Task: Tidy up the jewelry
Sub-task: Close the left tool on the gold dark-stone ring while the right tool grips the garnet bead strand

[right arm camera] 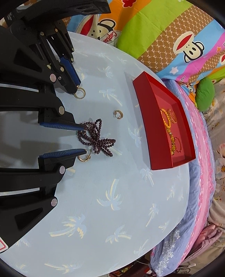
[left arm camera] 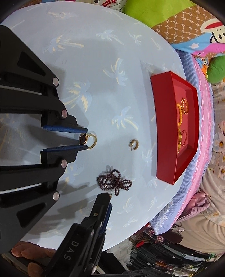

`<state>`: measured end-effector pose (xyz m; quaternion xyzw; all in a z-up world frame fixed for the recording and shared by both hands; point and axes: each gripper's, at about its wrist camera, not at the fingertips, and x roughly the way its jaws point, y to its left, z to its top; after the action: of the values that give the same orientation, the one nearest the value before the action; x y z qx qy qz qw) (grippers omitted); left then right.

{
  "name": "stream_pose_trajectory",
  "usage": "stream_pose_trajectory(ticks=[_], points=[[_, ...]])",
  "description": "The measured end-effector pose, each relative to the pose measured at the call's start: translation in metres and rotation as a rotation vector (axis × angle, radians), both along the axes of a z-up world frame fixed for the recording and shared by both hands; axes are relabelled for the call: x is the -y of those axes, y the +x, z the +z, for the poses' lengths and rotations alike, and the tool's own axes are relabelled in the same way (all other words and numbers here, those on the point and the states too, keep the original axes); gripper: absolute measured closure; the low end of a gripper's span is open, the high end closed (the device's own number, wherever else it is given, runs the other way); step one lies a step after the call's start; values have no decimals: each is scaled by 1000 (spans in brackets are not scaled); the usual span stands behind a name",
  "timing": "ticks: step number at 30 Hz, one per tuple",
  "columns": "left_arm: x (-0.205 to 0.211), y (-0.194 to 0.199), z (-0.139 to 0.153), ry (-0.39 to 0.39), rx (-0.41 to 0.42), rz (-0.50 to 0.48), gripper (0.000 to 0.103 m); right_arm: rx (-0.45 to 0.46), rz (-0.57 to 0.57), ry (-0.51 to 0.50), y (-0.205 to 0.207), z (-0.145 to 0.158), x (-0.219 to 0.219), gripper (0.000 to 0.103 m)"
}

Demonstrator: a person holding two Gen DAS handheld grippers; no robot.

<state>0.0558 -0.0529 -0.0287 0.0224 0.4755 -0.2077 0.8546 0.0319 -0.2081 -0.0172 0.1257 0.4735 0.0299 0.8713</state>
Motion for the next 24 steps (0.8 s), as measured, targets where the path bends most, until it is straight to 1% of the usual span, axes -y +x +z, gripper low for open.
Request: stream_pose_trajectory(ticks=[5,9,24], points=[[-9,8,0,17,-2,46,90,-2,19,3,6,-1,-6,81],[-13,14,0,17,-7,64,90,-8,37,4,8,-3,-11,81],[-11,23,-2,11,-10,60,89,-29,3,28,25,-14,-5,81]])
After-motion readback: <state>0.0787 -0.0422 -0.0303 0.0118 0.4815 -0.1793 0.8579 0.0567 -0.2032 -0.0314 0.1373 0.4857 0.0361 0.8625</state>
